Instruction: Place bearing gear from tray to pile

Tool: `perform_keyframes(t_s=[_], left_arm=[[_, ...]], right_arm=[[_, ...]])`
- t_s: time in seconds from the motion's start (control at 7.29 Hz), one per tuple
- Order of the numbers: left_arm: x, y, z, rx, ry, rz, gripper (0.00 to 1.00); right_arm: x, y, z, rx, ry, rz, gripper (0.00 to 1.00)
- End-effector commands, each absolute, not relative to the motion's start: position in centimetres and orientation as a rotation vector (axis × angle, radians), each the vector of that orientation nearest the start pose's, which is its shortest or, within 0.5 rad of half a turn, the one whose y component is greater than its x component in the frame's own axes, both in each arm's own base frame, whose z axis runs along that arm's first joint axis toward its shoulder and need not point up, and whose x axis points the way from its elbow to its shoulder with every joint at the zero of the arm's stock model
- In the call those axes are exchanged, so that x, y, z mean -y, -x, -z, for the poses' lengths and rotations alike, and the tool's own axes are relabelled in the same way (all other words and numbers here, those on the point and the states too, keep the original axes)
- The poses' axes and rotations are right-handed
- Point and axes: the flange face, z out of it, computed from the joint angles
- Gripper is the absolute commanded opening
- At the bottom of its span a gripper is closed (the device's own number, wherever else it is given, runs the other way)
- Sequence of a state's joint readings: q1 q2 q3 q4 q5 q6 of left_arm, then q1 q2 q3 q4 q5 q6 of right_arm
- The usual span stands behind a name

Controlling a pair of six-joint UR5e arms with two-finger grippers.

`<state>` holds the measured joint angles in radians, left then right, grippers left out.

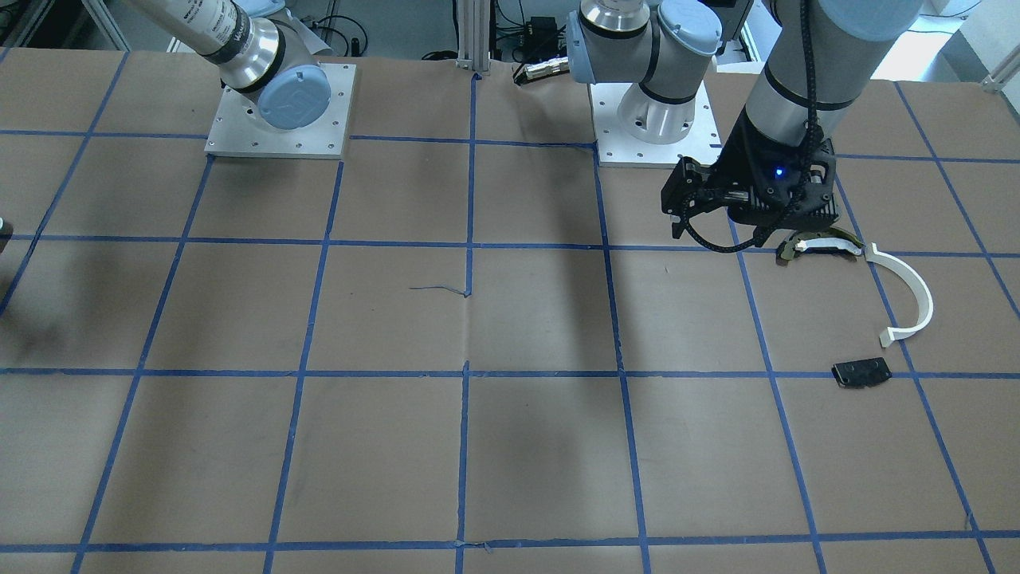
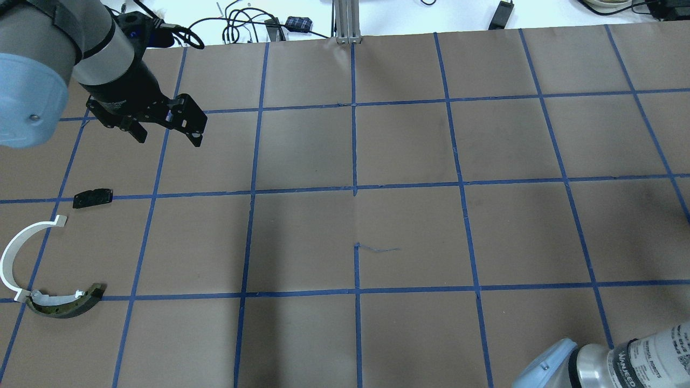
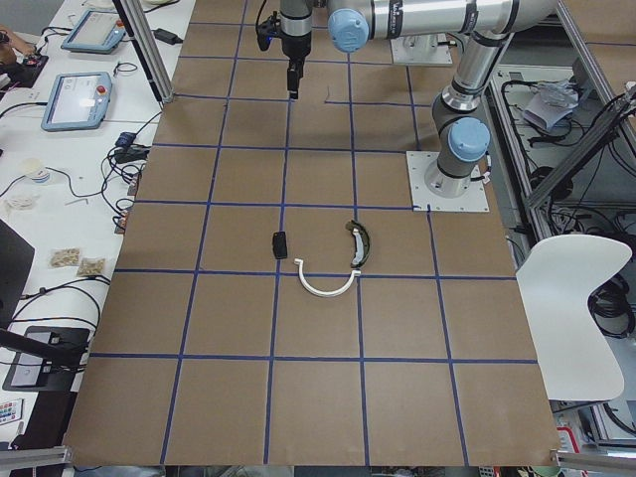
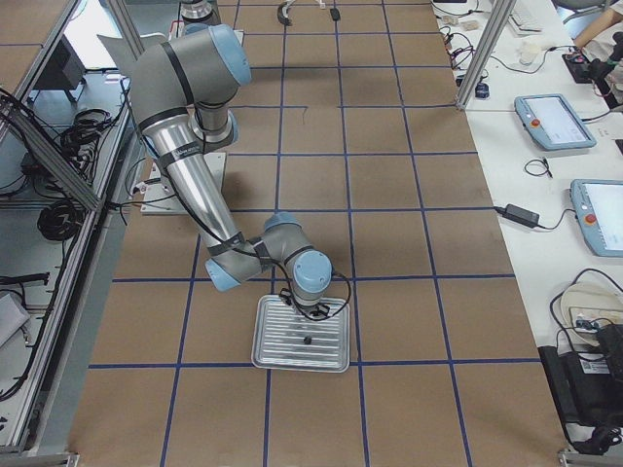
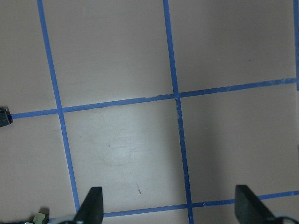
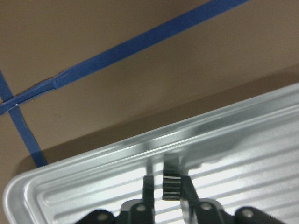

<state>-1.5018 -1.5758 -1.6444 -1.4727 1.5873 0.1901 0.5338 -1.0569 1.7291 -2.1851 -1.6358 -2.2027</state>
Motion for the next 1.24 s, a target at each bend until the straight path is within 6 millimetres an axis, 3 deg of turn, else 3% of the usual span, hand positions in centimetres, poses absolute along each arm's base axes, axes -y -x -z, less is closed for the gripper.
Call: perform_keyframes(t_s=[0.0,0.14,0.27,0.55,0.69,0.82,1.1], left_arm=[[50.3,9.7,-45.9,-3.118,-0.189,0.028,1.00],[50.4,9.7,-45.9,-3.117,-0.189,0.037,1.00],[50.4,9.8,-45.9,-3.120,-0.187,0.040,1.00],[50.5,10.1,-46.7,-3.121,-0.196,0.070,1.00],[50.3,10.0,-47.1,-3.118,-0.179,0.081,1.00],[50.2,10.0,-47.1,-3.126,-0.170,0.075,1.00],[48.8,10.1,-47.9,-3.129,-0.127,0.030,1.00]], right_arm=[[41.8,45.9,-20.9,-2.594,1.705,-0.157,0.06],[42.0,45.3,-23.5,-2.626,1.727,-0.157,0.06],[42.7,43.1,-28.0,-2.663,1.751,-0.157,0.06],[43.8,36.3,-34.9,-2.700,1.665,-0.170,0.07],[44.4,30.9,-38.3,-2.724,1.587,-0.173,0.07],[45.0,24.4,-41.4,-2.741,1.527,-0.183,0.07],[45.8,10.1,-45.2,-2.823,1.336,-0.201,0.08]])
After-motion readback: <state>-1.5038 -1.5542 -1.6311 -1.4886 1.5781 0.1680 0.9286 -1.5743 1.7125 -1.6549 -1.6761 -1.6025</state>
